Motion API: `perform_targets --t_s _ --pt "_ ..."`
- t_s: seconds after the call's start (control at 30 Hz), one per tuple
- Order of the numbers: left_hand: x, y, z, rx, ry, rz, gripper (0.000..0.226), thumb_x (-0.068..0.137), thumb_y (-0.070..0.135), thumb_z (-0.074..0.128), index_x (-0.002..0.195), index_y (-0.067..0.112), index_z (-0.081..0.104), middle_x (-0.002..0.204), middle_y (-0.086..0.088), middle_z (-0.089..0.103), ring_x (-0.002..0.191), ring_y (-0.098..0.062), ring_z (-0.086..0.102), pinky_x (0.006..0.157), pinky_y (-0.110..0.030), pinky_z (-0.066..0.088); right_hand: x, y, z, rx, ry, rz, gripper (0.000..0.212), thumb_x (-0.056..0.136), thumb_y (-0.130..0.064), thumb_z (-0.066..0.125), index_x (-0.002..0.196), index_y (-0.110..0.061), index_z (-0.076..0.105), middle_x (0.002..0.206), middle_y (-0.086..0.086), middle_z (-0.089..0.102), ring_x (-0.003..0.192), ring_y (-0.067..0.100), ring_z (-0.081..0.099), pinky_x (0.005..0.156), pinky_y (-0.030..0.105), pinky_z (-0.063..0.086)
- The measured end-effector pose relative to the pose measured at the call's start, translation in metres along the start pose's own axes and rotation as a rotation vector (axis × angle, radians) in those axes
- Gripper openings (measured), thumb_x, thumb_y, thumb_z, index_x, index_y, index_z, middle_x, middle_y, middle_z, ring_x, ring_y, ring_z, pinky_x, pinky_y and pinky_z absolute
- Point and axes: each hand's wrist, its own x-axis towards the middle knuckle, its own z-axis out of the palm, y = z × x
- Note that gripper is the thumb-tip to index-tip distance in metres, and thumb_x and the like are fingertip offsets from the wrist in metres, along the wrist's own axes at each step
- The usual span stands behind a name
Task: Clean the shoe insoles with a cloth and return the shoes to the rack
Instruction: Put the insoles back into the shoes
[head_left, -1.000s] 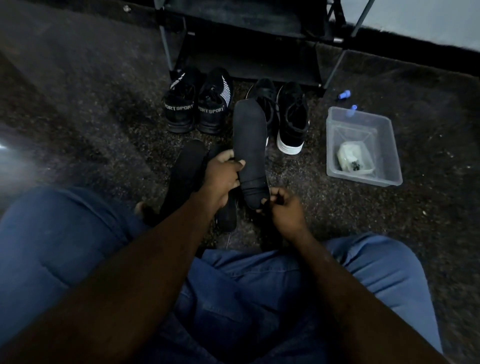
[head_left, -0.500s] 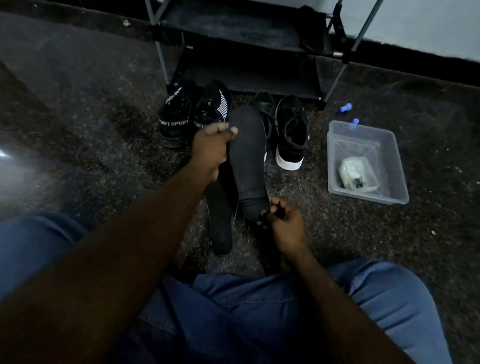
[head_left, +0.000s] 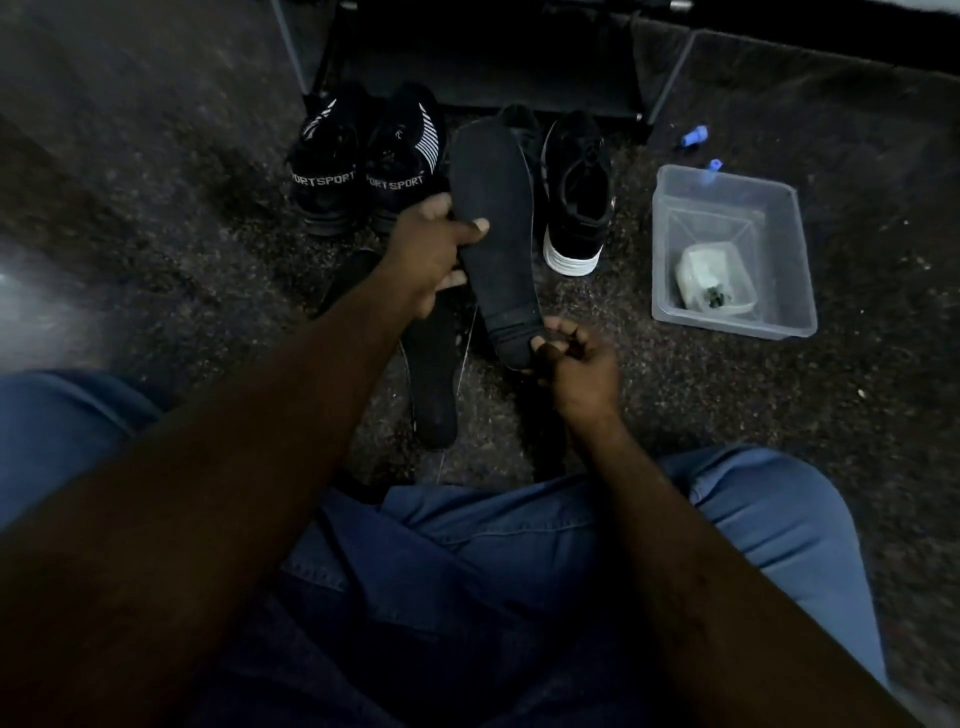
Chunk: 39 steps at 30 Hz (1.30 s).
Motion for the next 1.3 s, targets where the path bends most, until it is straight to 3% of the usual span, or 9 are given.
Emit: perform_targets --t_s 0.13,0.33,0.43,0.57,0.7,0.83,1.0,1.17,1.3 --pt "-0.006 -0.006 0.0 -0.129 0.001 -0.013 0.026 0.097 0.013 0.067 0.122 0.021 0.068 0.122 0.0 0.075 0.116 -0.022 0.069 0.088 -0.041 0.061 -0.006 0.001 0.001 0.039 -0.06 0.008 0.016 0.096 0.003 0.065 0.102 -0.009 0.073 0.087 0.008 0.076 0.072 0.016 0.067 0.064 0.026 0.056" --pt "-0.014 -0.035 0.011 -0.334 -0.104 -0.082 0.043 0.105 0.02 0.057 0.145 0.003 0.053 0.137 -0.016 0.066 0.121 -0.035 0.066 0.092 -0.048 0.059 -0.014 -0.006 0.003 0.002 -0.168 0.022 0.024 0.096 0.009 0.059 0.089 -0.011 0.069 0.069 -0.004 0.074 0.06 0.007 0.066 0.059 0.022 0.056" --pt "-0.017 -0.037 0.019 -0.384 -0.226 -0.147 0.047 0.111 0.035 0.04 0.145 0.005 0.05 0.145 -0.013 0.06 0.125 -0.038 0.063 0.098 -0.05 0.057 -0.015 -0.008 -0.004 -0.153 -0.234 -0.008 0.007 0.095 -0.016 0.07 0.091 -0.013 0.075 0.085 0.013 0.077 0.072 0.019 0.069 0.072 0.037 0.059" --pt "-0.016 -0.036 0.034 -0.409 -0.292 -0.221 0.053 0.111 0.036 0.035 0.148 0.001 0.049 0.143 -0.013 0.062 0.123 -0.035 0.065 0.106 -0.056 0.05 0.01 -0.037 -0.038 -0.443 0.111 -0.225 0.014 0.093 -0.037 0.074 0.083 -0.026 0.075 0.083 -0.006 0.077 0.08 0.011 0.071 0.081 0.032 0.057" --pt "-0.011 -0.032 0.035 -0.383 -0.365 -0.276 0.065 0.107 0.057 0.035 0.141 0.007 0.058 0.141 -0.016 0.064 0.12 -0.036 0.067 0.103 -0.064 0.049 0.065 -0.077 -0.11 -0.912 0.472 -0.334 0.024 0.092 -0.031 0.067 0.109 -0.017 0.075 0.106 0.009 0.077 0.102 0.028 0.07 0.09 0.034 0.051" --pt "-0.007 -0.035 0.035 -0.39 -0.424 -0.286 0.091 0.097 0.078 0.026 0.147 0.007 0.054 0.147 -0.02 0.056 0.107 -0.034 0.07 0.101 -0.065 0.05 0.097 -0.077 -0.152 -1.186 0.4 -0.124 0.043 0.093 -0.033 0.066 0.129 -0.01 0.067 0.123 0.018 0.07 0.115 0.035 0.065 0.097 0.036 0.049" --pt "-0.003 -0.041 0.037 -0.419 -0.439 -0.295 0.097 0.093 0.083 0.021 0.142 0.007 0.056 0.125 -0.014 0.066 0.095 -0.032 0.068 0.094 -0.054 0.054 0.114 -0.075 -0.149 -1.36 0.265 -0.118 0.051 0.102 -0.043 0.042 0.111 -0.002 0.071 0.112 0.024 0.07 0.105 0.047 0.065 0.087 0.045 0.05" --pt "0.003 -0.047 0.034 -0.432 -0.517 -0.259 0.097 0.097 0.078 0.022 0.154 0.003 0.042 0.137 -0.017 0.06 0.108 -0.036 0.064 0.096 -0.051 0.053 0.133 -0.076 -0.151 -1.364 0.262 -0.074 0.04 0.1 -0.032 0.055 0.121 0.0 0.067 0.121 0.025 0.068 0.115 0.045 0.063 0.098 0.046 0.05" --pt "0.002 -0.044 0.037 -0.39 -0.508 -0.222 0.079 0.104 0.064 0.028 0.148 0.003 0.049 0.132 -0.016 0.065 0.108 -0.035 0.065 0.092 -0.044 0.054 0.132 -0.08 -0.152 -1.326 0.382 -0.16 0.046 0.091 -0.038 0.068 0.116 0.0 0.067 0.116 0.024 0.07 0.109 0.041 0.067 0.095 0.045 0.054"
